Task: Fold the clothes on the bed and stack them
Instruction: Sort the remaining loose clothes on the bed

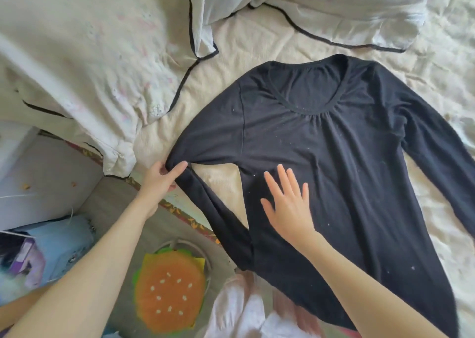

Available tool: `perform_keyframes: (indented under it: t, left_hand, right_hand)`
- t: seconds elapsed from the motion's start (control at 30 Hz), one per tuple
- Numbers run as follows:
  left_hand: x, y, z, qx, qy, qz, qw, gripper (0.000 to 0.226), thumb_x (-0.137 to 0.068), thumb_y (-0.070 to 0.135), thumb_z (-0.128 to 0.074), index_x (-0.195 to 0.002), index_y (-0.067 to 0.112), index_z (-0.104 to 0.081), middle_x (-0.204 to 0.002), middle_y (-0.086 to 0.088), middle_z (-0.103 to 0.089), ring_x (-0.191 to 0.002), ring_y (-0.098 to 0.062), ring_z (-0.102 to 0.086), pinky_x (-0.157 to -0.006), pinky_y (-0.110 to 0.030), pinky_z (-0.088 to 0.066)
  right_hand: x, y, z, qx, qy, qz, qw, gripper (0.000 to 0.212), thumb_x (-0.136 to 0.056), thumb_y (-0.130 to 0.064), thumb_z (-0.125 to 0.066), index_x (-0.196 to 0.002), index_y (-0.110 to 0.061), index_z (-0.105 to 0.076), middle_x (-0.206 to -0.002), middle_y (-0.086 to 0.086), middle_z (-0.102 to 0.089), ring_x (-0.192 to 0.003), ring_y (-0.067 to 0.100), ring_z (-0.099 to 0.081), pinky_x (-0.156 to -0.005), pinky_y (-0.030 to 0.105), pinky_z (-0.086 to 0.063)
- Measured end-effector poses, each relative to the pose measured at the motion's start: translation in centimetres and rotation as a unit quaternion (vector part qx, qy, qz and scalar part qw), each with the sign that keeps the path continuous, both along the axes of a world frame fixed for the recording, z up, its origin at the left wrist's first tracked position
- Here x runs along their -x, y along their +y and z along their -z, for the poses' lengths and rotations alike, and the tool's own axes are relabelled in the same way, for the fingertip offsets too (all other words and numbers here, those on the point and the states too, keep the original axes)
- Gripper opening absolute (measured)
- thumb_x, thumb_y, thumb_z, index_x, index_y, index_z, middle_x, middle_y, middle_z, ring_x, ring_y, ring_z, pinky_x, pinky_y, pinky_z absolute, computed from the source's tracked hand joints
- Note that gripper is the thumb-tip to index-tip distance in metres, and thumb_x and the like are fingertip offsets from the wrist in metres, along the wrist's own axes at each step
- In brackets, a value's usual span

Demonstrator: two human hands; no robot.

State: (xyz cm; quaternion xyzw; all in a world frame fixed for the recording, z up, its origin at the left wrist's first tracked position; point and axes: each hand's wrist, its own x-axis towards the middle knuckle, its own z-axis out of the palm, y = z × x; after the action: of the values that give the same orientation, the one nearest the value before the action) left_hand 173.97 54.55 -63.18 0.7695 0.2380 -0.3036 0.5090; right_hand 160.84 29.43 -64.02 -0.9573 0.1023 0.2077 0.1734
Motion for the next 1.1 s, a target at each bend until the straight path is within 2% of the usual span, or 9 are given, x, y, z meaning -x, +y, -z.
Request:
perform_keyframes:
  t: [0.13, 0.3, 0.37, 0.47, 0.6, 0.73, 0.9, 1.0, 1.1]
  left_hand:
    - [3.2, 0.1, 0.4, 0.053, 0.038, -0.060, 0.996, 0.012, -0.089, 0.023, -0.065, -0.098, 0.022, -0.057, -0.106, 0.001, -0.060, -0.106, -0.016, -0.057, -0.093, -0.040, -0.047]
    - [4.7, -0.5, 0.4, 0.100, 0.086, -0.062, 0.989, 0.023, -0.094, 0.020, -0.057, -0.116, 0.013, -0.056, -0.113, 0.001, -0.060, -0.107, -0.014, -0.055, -0.104, -0.044, -0.039]
    - [4.9, -0.2, 0.4, 0.080, 0.066, -0.093, 0.990, 0.020, -0.095, 0.020, -0.056, -0.113, 0.011, -0.056, -0.113, -0.003, -0.059, -0.111, -0.020, -0.055, -0.103, -0.044, -0.041]
    - [5.1, 0.8, -0.8, 0.030, -0.024, -0.123, 0.992, 0.005, -0.095, 0.019, -0.056, -0.096, 0.014, -0.058, -0.100, -0.005, -0.064, -0.103, -0.024, -0.060, -0.091, -0.041, -0.049]
    - [4.7, 1.7, -4.5, -0.044, -0.159, -0.066, 0.984, 0.005, -0.094, 0.021, -0.057, -0.090, 0.025, -0.057, -0.086, 0.013, -0.063, -0.083, -0.002, -0.059, -0.074, -0.021, -0.048]
    - [3.7, -1.2, -8.7, -0.077, -0.210, 0.056, 0.973, 0.004, -0.094, 0.026, -0.057, -0.093, 0.029, -0.055, -0.082, 0.018, -0.059, -0.071, 0.012, -0.056, -0.062, -0.007, -0.043]
    - [4.3, -9.0, -12.3, -0.085, -0.225, 0.178, 0.954, 0.007, -0.093, 0.024, -0.058, -0.096, 0.018, -0.059, -0.070, 0.009, -0.057, -0.064, -0.001, -0.053, -0.054, -0.004, -0.038]
    - [5.0, -15.0, -13.5, -0.066, -0.211, 0.208, 0.953, 0.018, -0.094, 0.026, -0.057, -0.108, 0.016, -0.062, -0.071, 0.014, -0.055, -0.072, -0.004, -0.055, -0.066, -0.008, -0.039]
    - [6.7, -20.9, -13.5, -0.009, -0.156, 0.313, 0.937, 0.041, -0.094, 0.028, -0.056, -0.132, 0.013, -0.054, -0.098, 0.006, -0.065, -0.102, -0.013, -0.058, -0.086, -0.017, -0.039]
  right_hand:
    - [1.2, 2.2, 0.3, 0.028, 0.063, -0.006, 0.998, 0.067, -0.098, -0.038, -0.042, -0.152, -0.026, -0.004, -0.160, 0.004, 0.005, -0.147, 0.026, 0.007, -0.114, 0.056, -0.012]
    - [1.9, 2.9, 0.4, 0.057, 0.087, 0.035, 0.994, 0.073, -0.097, -0.045, -0.043, -0.152, -0.027, 0.001, -0.160, 0.005, 0.007, -0.147, 0.029, 0.005, -0.112, 0.058, -0.016]
    - [2.0, 2.7, 0.6, 0.070, 0.095, 0.023, 0.993, 0.074, -0.096, -0.047, -0.042, -0.151, -0.028, 0.004, -0.160, 0.005, 0.008, -0.147, 0.028, 0.006, -0.112, 0.059, -0.016]
    - [1.9, 2.5, 0.8, 0.067, 0.122, 0.008, 0.990, 0.073, -0.097, -0.047, -0.040, -0.151, -0.029, 0.006, -0.159, 0.004, 0.010, -0.146, 0.028, 0.007, -0.111, 0.060, -0.016]
    - [1.3, 1.7, 0.3, 0.029, 0.152, -0.009, 0.988, 0.073, -0.098, -0.043, -0.042, -0.151, -0.029, 0.005, -0.159, 0.002, 0.012, -0.146, 0.028, 0.008, -0.111, 0.059, -0.016]
    - [1.8, 0.6, -0.9, -0.014, 0.146, -0.010, 0.989, 0.067, -0.099, -0.040, -0.042, -0.152, -0.028, -0.004, -0.160, 0.002, 0.005, -0.147, 0.025, 0.002, -0.114, 0.053, -0.018]
    - [4.6, -2.8, -2.7, -0.035, 0.131, 0.041, 0.990, 0.064, -0.100, -0.038, -0.041, -0.152, -0.026, -0.006, -0.160, 0.003, 0.000, -0.147, 0.024, -0.002, -0.115, 0.049, -0.018]
    - [6.6, -5.9, -3.8, -0.030, 0.121, 0.075, 0.989, 0.063, -0.100, -0.039, -0.040, -0.152, -0.026, -0.007, -0.160, 0.003, -0.002, -0.147, 0.023, -0.003, -0.116, 0.048, -0.018]
    - [8.6, -9.3, -4.3, -0.008, 0.106, 0.097, 0.990, 0.063, -0.099, -0.040, -0.040, -0.152, -0.026, -0.009, -0.160, 0.003, -0.005, -0.147, 0.023, -0.004, -0.116, 0.050, -0.016]
